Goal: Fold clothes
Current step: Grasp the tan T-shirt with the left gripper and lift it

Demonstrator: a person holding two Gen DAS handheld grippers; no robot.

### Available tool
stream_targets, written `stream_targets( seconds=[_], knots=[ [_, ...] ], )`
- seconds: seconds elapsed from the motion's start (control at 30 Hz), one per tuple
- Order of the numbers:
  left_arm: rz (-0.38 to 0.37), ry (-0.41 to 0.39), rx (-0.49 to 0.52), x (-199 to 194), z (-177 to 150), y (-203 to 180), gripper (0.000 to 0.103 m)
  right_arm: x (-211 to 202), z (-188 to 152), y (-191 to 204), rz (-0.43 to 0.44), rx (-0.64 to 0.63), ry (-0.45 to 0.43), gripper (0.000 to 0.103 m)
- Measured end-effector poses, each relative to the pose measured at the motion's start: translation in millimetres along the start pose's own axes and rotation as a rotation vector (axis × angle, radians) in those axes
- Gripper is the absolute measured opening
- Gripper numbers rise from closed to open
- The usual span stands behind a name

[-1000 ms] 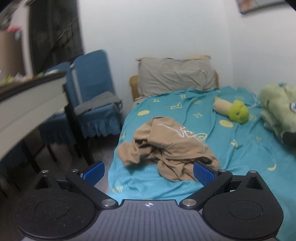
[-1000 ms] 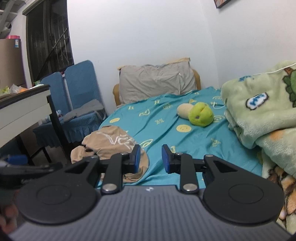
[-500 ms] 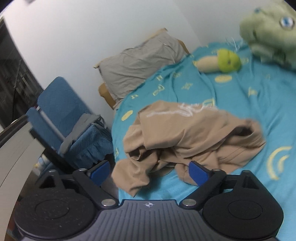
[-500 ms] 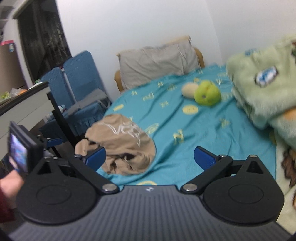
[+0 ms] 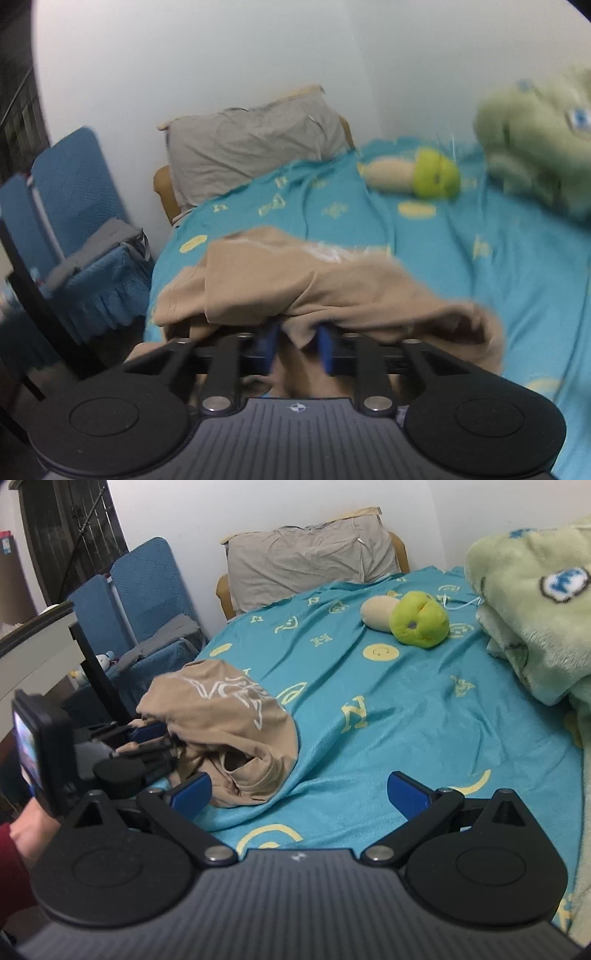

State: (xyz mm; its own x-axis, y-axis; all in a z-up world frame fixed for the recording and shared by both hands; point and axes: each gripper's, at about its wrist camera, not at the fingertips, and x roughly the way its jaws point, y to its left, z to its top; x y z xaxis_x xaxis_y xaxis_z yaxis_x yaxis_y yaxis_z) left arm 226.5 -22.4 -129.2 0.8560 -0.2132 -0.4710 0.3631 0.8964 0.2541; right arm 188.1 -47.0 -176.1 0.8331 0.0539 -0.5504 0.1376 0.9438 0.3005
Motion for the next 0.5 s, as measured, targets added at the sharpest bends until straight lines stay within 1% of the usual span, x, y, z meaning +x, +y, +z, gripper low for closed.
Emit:
stream_targets(
  seconds=[0.03,0.13,0.23,0.33,0.47,0.5],
  knots=[
    [-0.012,-0.013,-0.037,-3,6,1,0.01,2,-1,-1,-0.001,0.001,0.005,0.103],
    [-0.028,-0.092,-0.087,-28,25,2,0.001,1,-1,-4,0.002,0.019,0.0,0.103],
    [-0.041,-0.175,-0.116,-63,45,2,0.001,-3,1,-6,0.01,0.034,-0.025,0.103],
    [-0.045,-0.248,-0.15,-108,57,-2,0.001,-10,2,-6,0.024,0.04,-0.052,0.103],
    [-0.079,-0.296,-0.222,-156,61,-8,0.001,-21,2,-3,0.058,0.057,-0.065,0.103],
    [-0.081,-0.317,-0.214,-169,61,-12,0.001,-24,2,-2,0.077,0.06,-0.065,0.103]
  ],
)
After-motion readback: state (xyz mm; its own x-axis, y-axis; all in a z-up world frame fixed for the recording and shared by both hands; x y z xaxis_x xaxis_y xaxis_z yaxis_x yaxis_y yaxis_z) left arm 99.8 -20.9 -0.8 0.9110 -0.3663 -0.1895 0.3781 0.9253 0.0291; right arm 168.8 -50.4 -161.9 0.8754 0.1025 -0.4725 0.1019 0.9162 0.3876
